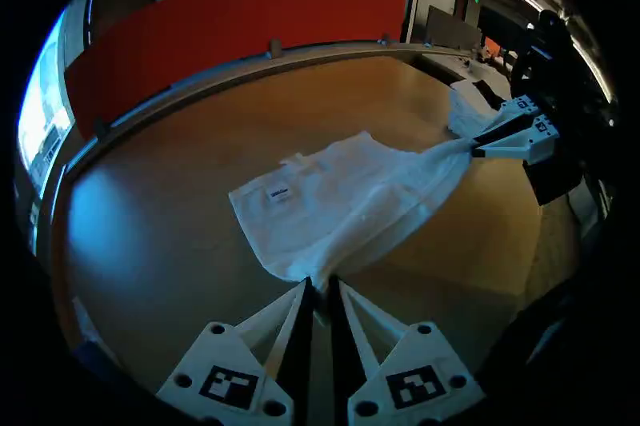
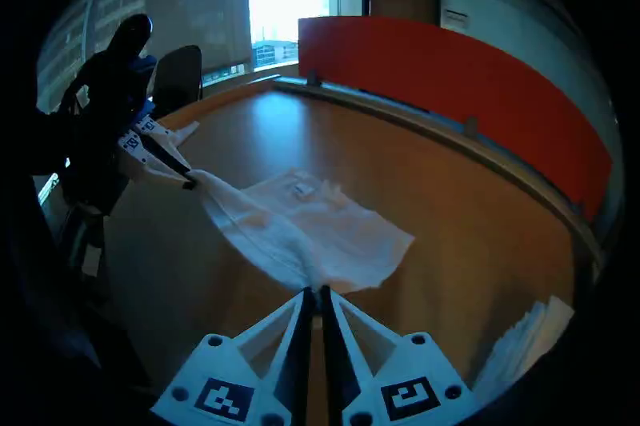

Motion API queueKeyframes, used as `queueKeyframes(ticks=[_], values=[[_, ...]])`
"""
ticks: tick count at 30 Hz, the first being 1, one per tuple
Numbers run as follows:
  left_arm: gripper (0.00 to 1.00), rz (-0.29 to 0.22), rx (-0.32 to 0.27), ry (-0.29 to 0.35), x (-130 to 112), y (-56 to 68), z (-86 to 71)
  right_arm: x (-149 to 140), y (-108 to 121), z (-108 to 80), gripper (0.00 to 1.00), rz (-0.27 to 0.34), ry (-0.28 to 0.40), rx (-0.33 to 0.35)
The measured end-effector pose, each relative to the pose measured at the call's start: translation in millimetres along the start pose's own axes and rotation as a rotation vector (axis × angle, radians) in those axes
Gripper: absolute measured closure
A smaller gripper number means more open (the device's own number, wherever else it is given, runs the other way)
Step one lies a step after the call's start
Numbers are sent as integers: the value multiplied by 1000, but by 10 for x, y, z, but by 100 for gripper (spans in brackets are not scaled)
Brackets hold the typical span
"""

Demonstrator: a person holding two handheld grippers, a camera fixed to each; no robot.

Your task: Fold towel

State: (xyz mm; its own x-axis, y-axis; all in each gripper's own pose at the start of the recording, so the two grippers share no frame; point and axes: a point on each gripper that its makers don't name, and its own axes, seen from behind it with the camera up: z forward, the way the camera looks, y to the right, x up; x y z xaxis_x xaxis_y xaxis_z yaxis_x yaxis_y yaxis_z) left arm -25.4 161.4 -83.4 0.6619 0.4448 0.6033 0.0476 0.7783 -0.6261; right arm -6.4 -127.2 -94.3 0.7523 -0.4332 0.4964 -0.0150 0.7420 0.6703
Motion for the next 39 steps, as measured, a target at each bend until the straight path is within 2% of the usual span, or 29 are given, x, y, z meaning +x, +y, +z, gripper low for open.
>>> queueKeyframes(ticks=[11,18,23,28,39], values=[[87,-41,-26,-13,76,192,-325,97,-111,-357,92,-11,8,7],[87,-55,-28,-21,45,270,-424,84,-151,-435,92,-19,-1,16],[87,-62,-23,-26,37,259,-385,61,-140,-387,92,-18,-15,19],[87,-62,-16,-27,85,207,-283,86,-55,-294,92,-25,-23,11],[87,-77,3,-40,239,-26,126,91,237,73,92,-43,-60,-4]])
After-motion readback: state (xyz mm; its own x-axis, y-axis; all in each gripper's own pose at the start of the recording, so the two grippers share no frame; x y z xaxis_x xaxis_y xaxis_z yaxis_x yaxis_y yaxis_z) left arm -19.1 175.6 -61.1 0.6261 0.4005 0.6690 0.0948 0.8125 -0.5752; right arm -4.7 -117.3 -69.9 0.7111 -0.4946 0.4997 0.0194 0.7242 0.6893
